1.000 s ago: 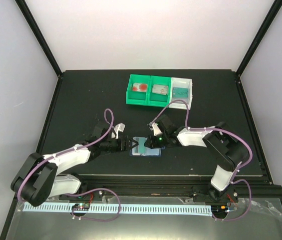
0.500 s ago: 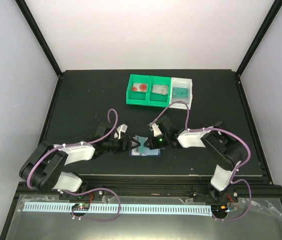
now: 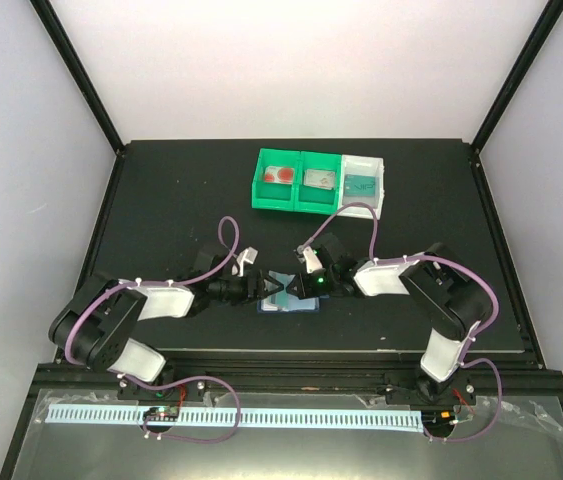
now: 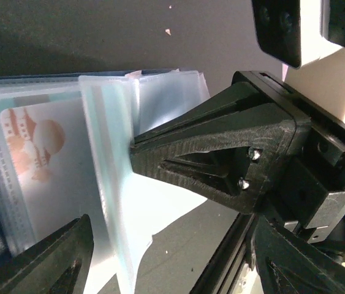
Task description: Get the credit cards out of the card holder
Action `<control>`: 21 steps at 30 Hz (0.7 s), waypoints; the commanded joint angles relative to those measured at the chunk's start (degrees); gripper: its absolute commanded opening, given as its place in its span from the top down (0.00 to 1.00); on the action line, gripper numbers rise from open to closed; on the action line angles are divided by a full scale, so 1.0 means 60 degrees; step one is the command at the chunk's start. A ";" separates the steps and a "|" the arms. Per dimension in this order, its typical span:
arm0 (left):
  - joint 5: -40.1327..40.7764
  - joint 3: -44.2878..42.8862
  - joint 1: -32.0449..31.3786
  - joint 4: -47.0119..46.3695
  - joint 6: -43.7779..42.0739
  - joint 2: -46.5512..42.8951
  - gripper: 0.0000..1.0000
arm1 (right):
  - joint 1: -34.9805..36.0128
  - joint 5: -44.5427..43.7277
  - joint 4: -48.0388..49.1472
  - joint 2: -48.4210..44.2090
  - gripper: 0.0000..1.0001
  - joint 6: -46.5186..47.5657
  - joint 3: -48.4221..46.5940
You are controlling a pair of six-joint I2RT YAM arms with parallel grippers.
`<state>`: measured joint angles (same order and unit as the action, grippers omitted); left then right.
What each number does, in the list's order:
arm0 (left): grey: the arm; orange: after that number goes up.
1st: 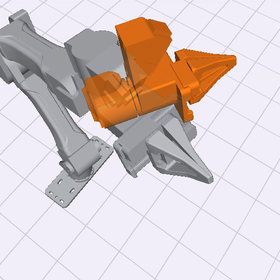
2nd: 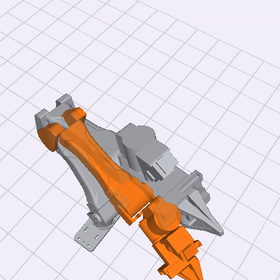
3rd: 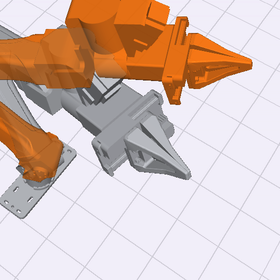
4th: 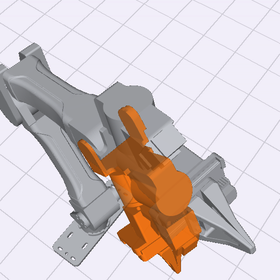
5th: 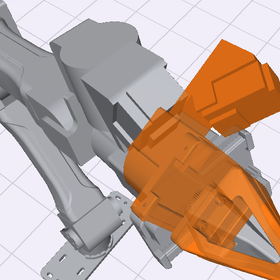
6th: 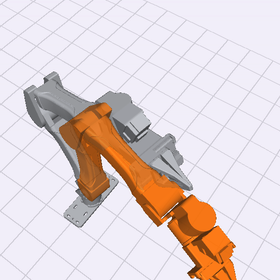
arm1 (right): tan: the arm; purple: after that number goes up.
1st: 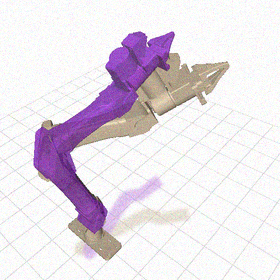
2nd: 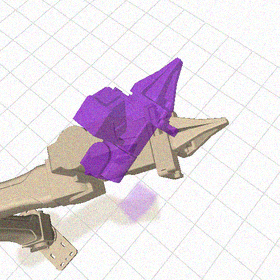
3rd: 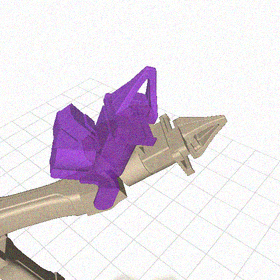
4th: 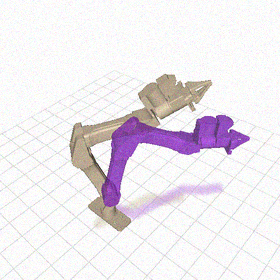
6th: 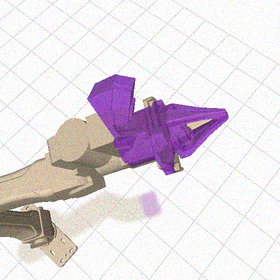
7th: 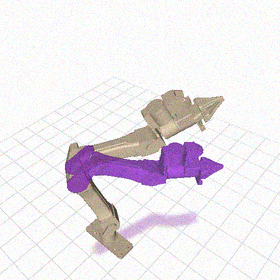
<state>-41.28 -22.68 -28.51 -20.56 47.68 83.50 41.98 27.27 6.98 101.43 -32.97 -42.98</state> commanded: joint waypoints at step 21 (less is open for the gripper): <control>-0.0487 -0.0539 -0.0804 -0.1679 0.1264 0.0504 0.26 | 0.0030 -0.2544 -0.1709 -0.3340 0.80 0.0541 0.1012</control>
<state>-43.94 -23.33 -31.55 -27.83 54.15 86.06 42.02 18.72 0.08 85.84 -31.31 -39.05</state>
